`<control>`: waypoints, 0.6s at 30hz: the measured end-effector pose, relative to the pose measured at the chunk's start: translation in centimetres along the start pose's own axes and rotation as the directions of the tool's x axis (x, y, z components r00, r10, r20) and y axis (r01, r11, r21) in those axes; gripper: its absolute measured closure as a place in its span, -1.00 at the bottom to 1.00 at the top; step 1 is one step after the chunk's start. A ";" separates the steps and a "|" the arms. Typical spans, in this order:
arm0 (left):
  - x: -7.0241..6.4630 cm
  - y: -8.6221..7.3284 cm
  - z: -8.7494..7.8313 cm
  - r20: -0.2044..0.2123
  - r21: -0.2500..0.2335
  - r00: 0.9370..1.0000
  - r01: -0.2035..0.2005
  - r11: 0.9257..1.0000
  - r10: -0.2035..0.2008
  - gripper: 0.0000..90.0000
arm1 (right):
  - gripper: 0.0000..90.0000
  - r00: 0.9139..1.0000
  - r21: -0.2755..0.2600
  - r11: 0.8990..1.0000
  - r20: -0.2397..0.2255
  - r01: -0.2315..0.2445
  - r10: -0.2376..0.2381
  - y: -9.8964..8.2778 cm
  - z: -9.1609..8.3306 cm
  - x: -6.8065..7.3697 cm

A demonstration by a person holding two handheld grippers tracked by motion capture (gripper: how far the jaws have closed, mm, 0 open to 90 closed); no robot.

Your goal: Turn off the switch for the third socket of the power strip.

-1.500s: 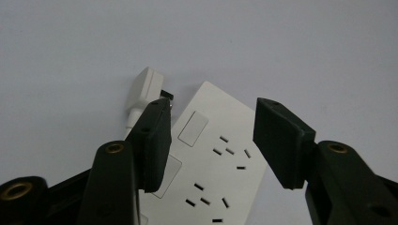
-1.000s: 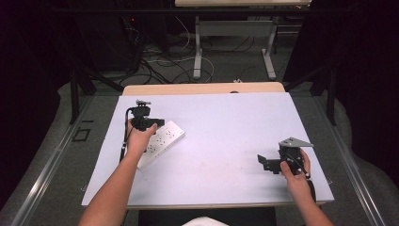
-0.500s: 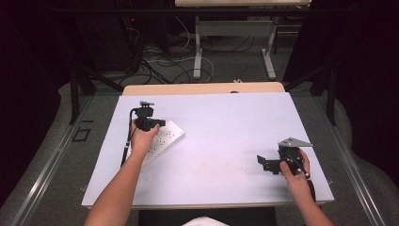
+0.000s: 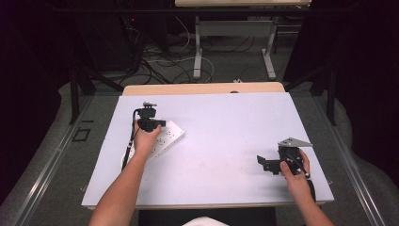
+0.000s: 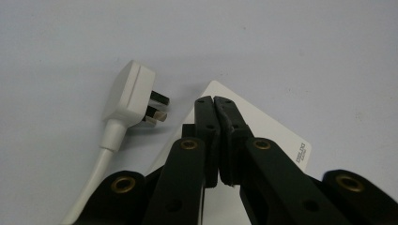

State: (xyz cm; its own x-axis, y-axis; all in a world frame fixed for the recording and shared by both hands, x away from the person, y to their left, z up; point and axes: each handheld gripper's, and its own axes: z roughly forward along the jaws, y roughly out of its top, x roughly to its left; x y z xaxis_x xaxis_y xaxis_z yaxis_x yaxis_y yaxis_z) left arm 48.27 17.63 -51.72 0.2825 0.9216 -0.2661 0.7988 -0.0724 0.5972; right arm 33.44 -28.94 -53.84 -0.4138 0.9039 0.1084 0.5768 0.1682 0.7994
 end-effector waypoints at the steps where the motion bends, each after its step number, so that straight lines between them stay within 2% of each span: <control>1: -0.1 -0.1 0.2 -0.006 -0.014 1.000 0.002 1.000 -0.002 1.00 | -1.00 1.000 0.001 1.000 -0.001 -0.001 0.001 0.0 0.0 0.0; 5: 0.0 -0.1 0.5 -0.004 0.002 1.000 -0.004 1.000 0.004 1.00 | -1.00 1.000 0.000 1.000 -0.002 -0.001 0.001 0.0 0.0 0.0; 7: -0.1 -0.1 0.6 -0.007 -0.011 1.000 -0.001 1.000 0.001 1.00 | -1.00 1.000 0.001 1.000 -0.002 -0.002 0.002 0.0 0.0 0.0; 8: 0.0 -0.1 0.6 -0.006 0.005 1.000 -0.003 1.000 0.003 1.00 | -1.00 1.000 0.001 1.000 -0.002 -0.002 0.002 0.0 0.0 0.0; 10: -0.1 -0.2 0.8 -0.007 -0.007 1.000 0.004 1.000 -0.004 1.00 | -1.00 1.000 -0.002 1.000 -0.003 0.005 -0.005 0.0 0.0 -0.1; 11: -0.1 -0.2 0.9 -0.008 0.004 1.000 0.002 1.000 -0.002 1.00 | -1.00 1.000 -0.003 1.000 -0.002 0.005 -0.005 0.0 0.0 -0.1; 18: -0.1 -0.2 1.0 -0.012 -0.003 1.000 0.006 1.000 -0.006 1.00 | -1.00 1.000 -0.002 1.000 -0.004 0.001 -0.001 0.0 0.0 -0.1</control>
State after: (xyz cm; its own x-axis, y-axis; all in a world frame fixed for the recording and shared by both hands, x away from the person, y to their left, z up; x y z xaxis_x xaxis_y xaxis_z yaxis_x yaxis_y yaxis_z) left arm 48.62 17.17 -52.62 0.2715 0.9264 -0.2610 0.7989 -0.0658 0.5978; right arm 33.46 -29.04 -53.86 -0.4173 0.9021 0.1102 0.5749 0.1682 0.8007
